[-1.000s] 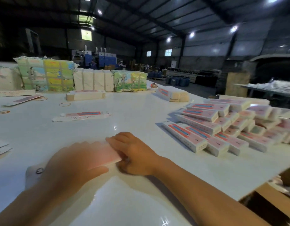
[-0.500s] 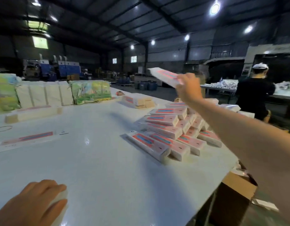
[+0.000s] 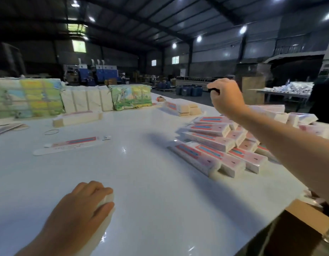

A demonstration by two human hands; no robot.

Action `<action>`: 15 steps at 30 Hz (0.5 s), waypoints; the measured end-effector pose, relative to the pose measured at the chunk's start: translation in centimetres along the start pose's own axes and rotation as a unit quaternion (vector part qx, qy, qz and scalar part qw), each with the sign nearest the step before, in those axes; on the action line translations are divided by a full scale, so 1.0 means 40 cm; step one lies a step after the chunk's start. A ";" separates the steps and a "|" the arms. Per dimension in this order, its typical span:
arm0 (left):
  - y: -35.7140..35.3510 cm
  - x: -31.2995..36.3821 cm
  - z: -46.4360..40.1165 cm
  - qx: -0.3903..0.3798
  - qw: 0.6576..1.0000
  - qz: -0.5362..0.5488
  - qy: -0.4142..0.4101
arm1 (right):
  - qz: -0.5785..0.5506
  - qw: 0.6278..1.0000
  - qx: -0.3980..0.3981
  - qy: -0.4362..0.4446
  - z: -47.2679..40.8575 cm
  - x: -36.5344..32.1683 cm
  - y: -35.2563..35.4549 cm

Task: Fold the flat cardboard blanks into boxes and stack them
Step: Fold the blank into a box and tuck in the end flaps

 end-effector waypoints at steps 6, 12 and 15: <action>0.011 0.016 0.016 -0.028 0.999 -0.005 0.038 | -0.101 0.938 -0.270 0.194 0.365 -0.346 -0.200; -0.007 0.012 0.013 -0.034 0.998 -0.023 0.040 | -0.068 0.914 -0.347 0.199 0.522 -0.326 -0.312; -0.001 0.014 0.017 -0.065 0.996 -0.009 0.054 | -0.084 0.914 -0.338 0.209 0.518 -0.322 -0.319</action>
Point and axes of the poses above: each hand's wrist, its own z-axis away from the middle knuckle, its own y-axis out of the back of the hand, x = y × z, the point moved 3 cm from there along -z, towards the middle knuckle, and after that the axes turned 6 degrees about -y, right-handed, at the moved point
